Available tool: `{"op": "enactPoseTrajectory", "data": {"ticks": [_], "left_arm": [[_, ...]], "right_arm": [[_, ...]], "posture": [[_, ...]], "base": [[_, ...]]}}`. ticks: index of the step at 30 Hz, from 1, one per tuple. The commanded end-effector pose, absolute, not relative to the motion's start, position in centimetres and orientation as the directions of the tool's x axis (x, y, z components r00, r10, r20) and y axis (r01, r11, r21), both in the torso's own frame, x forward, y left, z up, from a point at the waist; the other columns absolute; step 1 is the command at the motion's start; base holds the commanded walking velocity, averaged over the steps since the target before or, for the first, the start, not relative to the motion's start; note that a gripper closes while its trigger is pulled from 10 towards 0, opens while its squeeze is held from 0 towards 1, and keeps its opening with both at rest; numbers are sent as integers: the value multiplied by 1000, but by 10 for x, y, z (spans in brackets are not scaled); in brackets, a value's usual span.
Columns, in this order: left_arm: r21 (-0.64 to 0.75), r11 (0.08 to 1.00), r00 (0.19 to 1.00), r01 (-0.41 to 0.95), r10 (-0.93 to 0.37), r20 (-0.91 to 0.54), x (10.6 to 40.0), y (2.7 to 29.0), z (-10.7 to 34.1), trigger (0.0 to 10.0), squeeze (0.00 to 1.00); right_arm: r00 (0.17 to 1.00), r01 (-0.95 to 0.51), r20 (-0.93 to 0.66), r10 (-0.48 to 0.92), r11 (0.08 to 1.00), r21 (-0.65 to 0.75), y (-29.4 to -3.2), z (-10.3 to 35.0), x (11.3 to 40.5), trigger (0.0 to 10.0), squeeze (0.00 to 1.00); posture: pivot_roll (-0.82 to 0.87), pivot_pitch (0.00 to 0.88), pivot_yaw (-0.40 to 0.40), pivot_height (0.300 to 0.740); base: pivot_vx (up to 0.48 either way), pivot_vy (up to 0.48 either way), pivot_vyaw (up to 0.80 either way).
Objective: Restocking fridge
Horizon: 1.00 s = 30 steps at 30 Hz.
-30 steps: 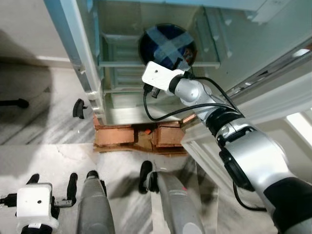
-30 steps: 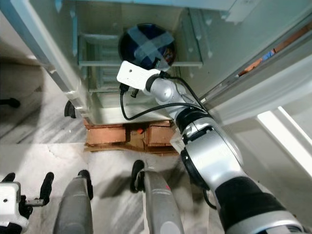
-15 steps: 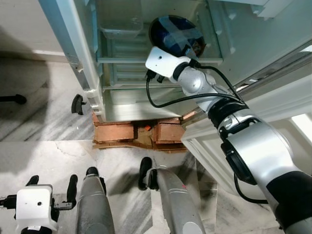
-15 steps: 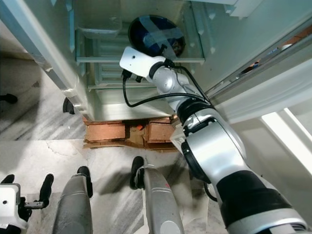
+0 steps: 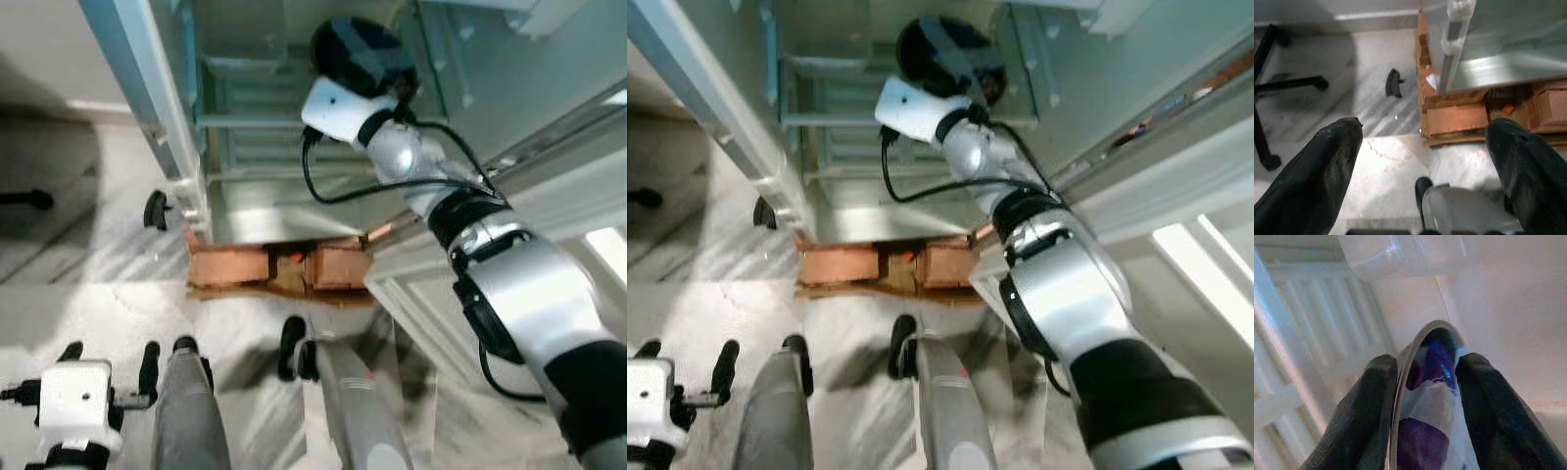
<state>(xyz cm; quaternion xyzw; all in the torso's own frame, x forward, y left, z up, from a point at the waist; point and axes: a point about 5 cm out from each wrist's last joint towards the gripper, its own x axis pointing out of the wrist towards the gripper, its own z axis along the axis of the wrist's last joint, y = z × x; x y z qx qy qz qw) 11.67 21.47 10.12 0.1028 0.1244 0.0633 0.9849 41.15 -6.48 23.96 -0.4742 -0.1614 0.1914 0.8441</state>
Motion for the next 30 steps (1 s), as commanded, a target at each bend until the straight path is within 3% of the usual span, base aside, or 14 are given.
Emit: {"op": "enactPoseTrajectory", "data": {"ticks": [1, 5, 8, 13, 25, 30], "left_arm": [[217, 971, 943, -101, 163, -290, 113, 216, 89, 10000, 0], [210, 975, 954, -79, 135, -268, 129, 215, 85, 10000, 0], [208, 975, 959, -74, 127, -255, 137, 215, 85, 10000, 0], [211, 976, 971, -54, 100, -217, 162, 215, 83, 10000, 0], [211, 977, 988, -42, 72, -139, 202, 216, 84, 10000, 0], [211, 977, 992, -38, 63, -114, 214, 216, 85, 10000, 0]], "right_arm": [[869, -287, 8, 494, 518, -806, -76, 222, 410, 10000, 1000], [800, -453, -96, 592, 492, -744, -78, 201, 402, 10000, 996], [775, -472, -91, 626, 476, -742, -79, 198, 398, 10000, 1000], [762, -426, -13, 647, 487, -763, -86, 200, 394, 10000, 1000], [763, -298, 204, 613, 614, -730, -106, 209, 387, 10000, 1000], [758, -323, 224, 612, 651, -687, -108, 198, 381, 10000, 1000]], "posture": [[299, 465, -220, 740], [280, 412, -206, 740], [276, 392, -201, 740], [252, 329, -183, 740], [220, 222, -148, 740], [211, 184, -123, 740]], "base": [[0, 0, 0], [0, 0, 0], [0, 0, 0], [0, 0, 0], [0, 0, 0], [0, 0, 0]]}}
